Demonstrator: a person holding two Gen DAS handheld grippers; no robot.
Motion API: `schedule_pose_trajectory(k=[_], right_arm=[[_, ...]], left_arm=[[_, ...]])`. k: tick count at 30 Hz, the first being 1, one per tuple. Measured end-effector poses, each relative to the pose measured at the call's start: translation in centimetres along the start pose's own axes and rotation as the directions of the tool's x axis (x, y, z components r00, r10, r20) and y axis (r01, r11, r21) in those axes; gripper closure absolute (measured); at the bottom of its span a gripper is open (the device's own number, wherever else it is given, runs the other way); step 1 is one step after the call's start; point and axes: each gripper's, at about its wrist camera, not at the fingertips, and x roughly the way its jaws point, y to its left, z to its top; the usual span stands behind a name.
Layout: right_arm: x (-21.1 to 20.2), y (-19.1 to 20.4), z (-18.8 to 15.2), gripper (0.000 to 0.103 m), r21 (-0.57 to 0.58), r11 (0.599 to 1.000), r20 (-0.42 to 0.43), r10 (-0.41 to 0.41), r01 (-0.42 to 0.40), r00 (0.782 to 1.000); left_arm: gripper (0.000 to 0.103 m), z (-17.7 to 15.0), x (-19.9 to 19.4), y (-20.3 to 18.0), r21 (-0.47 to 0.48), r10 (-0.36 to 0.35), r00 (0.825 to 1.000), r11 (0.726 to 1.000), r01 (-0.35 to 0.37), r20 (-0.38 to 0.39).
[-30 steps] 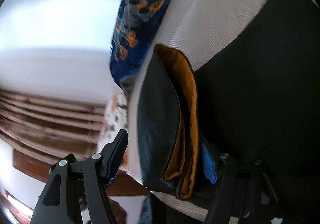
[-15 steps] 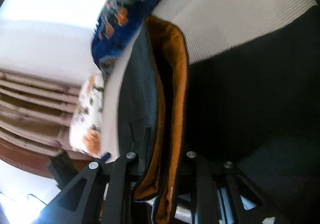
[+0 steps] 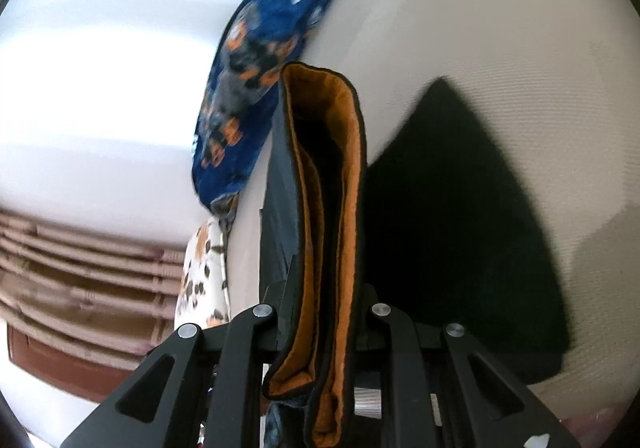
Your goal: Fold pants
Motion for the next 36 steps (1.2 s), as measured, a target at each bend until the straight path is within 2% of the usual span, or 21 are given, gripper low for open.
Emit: schedule_pose_trajectory(k=[8,11,13,17,19,21,23,28,30,36], right_arm=[[-1.8,-2.4,0.6,0.086,0.036,0.999,0.038,0.010,-0.011,0.999],[-1.9,-3.0,0.8,0.084,0.030,0.999,0.045,-0.030,0.028,0.999],[-2.6,-4.2,1.0,0.079,0.069,0.997,0.073,-0.048,0.043,0.996],[-6.9,-5.2,1.1,0.078,0.127,0.992,0.193,-0.054,0.029,0.980],[-9.3,-4.4,0.3,0.078,0.110,0.993,0.228,0.010,-0.035,0.974],[-10.3,-3.5,-0.9,0.078,0.093,0.991,0.214,0.075,-0.097,0.974],[-10.6,-2.7,-2.2,0.078,0.078,0.991,0.184,0.090,-0.106,0.979],[-8.9,-3.4,-3.7,0.078,0.107,0.993,0.107,0.046,-0.058,0.993],[-8.2,-4.2,-3.9,0.078,0.137,0.990,0.101,0.011,-0.025,0.995],[-6.6,-4.7,-3.0,0.077,0.187,0.982,0.098,0.005,-0.023,0.995]], left_arm=[[0.038,0.8,1.9,-1.1,0.022,-0.006,0.999,1.000,0.006,-0.036],[0.038,0.9,2.8,-1.5,0.026,-0.007,0.998,1.000,0.008,-0.055],[0.038,0.9,3.2,-1.6,0.025,-0.010,0.998,1.000,0.011,-0.068],[0.038,0.7,2.9,-1.7,0.026,-0.014,0.998,1.000,0.015,-0.067],[0.038,0.7,2.5,-1.5,0.009,-0.025,0.998,1.000,0.026,-0.059],[0.038,0.5,2.1,-1.2,-0.011,-0.036,0.998,0.999,0.035,-0.050],[0.038,0.4,1.9,-1.0,-0.027,-0.043,0.998,0.999,0.042,-0.046],[0.038,-0.1,1.7,-0.9,-0.032,-0.041,0.998,0.999,0.039,-0.052],[0.038,-0.2,1.6,-1.0,-0.030,-0.037,0.998,0.999,0.036,-0.052],[0.038,-0.5,1.8,-0.9,-0.041,-0.039,0.997,0.998,0.036,-0.063]])
